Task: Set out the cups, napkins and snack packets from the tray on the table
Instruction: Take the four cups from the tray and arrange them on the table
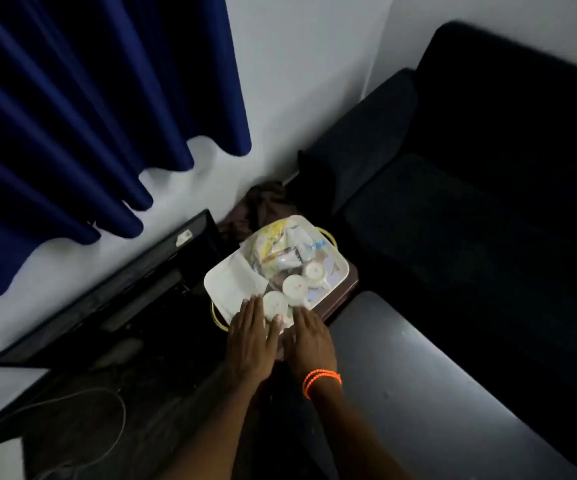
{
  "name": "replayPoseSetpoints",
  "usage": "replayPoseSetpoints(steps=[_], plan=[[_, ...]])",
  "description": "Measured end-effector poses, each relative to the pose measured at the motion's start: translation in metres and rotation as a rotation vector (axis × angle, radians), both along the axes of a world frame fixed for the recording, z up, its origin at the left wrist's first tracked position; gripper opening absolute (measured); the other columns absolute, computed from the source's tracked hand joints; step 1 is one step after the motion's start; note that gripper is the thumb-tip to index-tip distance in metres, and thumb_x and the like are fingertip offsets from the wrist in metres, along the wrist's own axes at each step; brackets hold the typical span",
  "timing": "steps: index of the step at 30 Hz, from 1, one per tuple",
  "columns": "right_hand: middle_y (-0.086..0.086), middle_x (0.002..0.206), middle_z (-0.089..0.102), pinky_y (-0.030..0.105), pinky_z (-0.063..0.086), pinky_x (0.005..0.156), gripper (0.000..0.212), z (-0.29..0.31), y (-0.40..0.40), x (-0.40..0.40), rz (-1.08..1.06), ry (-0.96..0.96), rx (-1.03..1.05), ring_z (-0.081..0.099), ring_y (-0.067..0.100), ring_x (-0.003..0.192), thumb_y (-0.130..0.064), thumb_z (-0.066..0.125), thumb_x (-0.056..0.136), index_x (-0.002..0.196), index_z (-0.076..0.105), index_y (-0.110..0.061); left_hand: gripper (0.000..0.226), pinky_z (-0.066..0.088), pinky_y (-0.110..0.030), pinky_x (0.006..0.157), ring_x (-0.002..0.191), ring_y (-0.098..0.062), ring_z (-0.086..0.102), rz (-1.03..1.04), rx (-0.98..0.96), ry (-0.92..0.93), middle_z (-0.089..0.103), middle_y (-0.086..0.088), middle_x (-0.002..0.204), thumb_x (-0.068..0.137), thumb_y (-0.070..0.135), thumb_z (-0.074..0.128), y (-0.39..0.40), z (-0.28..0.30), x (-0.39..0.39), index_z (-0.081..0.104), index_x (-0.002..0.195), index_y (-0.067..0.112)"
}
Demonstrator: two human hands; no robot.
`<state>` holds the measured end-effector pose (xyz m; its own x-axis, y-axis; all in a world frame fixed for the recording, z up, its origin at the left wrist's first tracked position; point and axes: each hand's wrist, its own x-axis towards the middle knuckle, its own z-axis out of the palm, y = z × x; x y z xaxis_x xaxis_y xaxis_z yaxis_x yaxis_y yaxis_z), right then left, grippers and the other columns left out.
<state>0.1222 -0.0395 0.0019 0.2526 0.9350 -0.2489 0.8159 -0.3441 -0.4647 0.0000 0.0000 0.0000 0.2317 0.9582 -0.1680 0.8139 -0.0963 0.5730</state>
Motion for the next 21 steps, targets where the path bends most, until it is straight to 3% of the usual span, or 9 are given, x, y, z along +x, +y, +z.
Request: replayPoseSetpoints(steps=[3, 6, 10, 15, 19, 21], plan=[[0.016, 0.135, 0.062, 0.039, 0.040, 0.111, 0.055, -0.040, -0.001, -0.026, -0.011, 0.101, -0.028, 0.055, 0.034, 0.128, -0.032, 0.056, 0.089, 0.137, 0.055, -0.005, 0.061, 0.025, -0.037, 0.126, 0.154, -0.029, 0.036, 0.152, -0.134, -0.088, 0.041, -0.016, 0.164, 0.107, 0.036, 0.051, 0.000, -0.041, -0.018, 0.039, 0.157, 0.005], [0.012, 0.125, 0.067, 0.040, 0.043, 0.101, 0.050, -0.068, 0.005, -0.045, -0.059, 0.112, -0.061, 0.058, 0.034, 0.117, -0.030, 0.055, 0.085, 0.131, 0.059, -0.010, 0.058, 0.026, -0.037, 0.126, 0.152, -0.029, 0.037, 0.219, -0.149, -0.174, 0.042, -0.016, 0.163, 0.106, 0.032, 0.053, 0.007, -0.066, -0.029, 0.041, 0.156, 0.005], [0.006, 0.118, 0.071, 0.043, 0.042, 0.097, 0.040, -0.090, 0.018, -0.062, -0.151, 0.138, -0.010, 0.056, 0.032, 0.115, -0.032, 0.056, 0.085, 0.122, 0.062, -0.017, 0.065, 0.035, -0.042, 0.120, 0.145, -0.031, 0.044, 0.290, -0.185, -0.167, 0.048, -0.017, 0.155, 0.104, 0.050, 0.050, 0.036, -0.092, -0.036, 0.045, 0.155, 0.010], [-0.005, 0.135, 0.065, 0.045, 0.033, 0.105, 0.054, -0.100, 0.026, -0.077, -0.313, 0.343, -0.007, 0.047, 0.025, 0.130, -0.033, 0.057, 0.088, 0.141, 0.052, -0.030, 0.066, 0.048, -0.030, 0.088, 0.115, -0.029, 0.064, 0.263, -0.285, -0.142, 0.064, -0.014, 0.127, 0.081, 0.056, 0.077, 0.053, -0.109, -0.039, 0.065, 0.130, 0.014], [0.003, 0.131, 0.065, 0.039, 0.038, 0.111, 0.062, -0.094, 0.017, -0.075, -0.443, 0.586, 0.073, 0.047, 0.022, 0.131, -0.013, 0.064, 0.081, 0.140, 0.058, -0.029, 0.070, 0.056, -0.028, 0.079, 0.097, -0.018, 0.072, 0.343, -0.269, -0.226, 0.076, -0.002, 0.108, 0.065, 0.058, 0.087, 0.057, -0.105, -0.048, 0.072, 0.117, 0.015], [0.005, 0.133, 0.062, 0.037, 0.040, 0.113, 0.063, -0.087, 0.009, -0.072, -0.472, 0.707, 0.136, 0.048, 0.016, 0.130, -0.002, 0.063, 0.078, 0.135, 0.063, -0.027, 0.060, 0.055, -0.022, 0.071, 0.087, -0.008, 0.073, 0.391, -0.254, -0.296, 0.077, 0.009, 0.095, 0.059, 0.062, 0.083, 0.055, -0.098, -0.054, 0.075, 0.104, 0.023]])
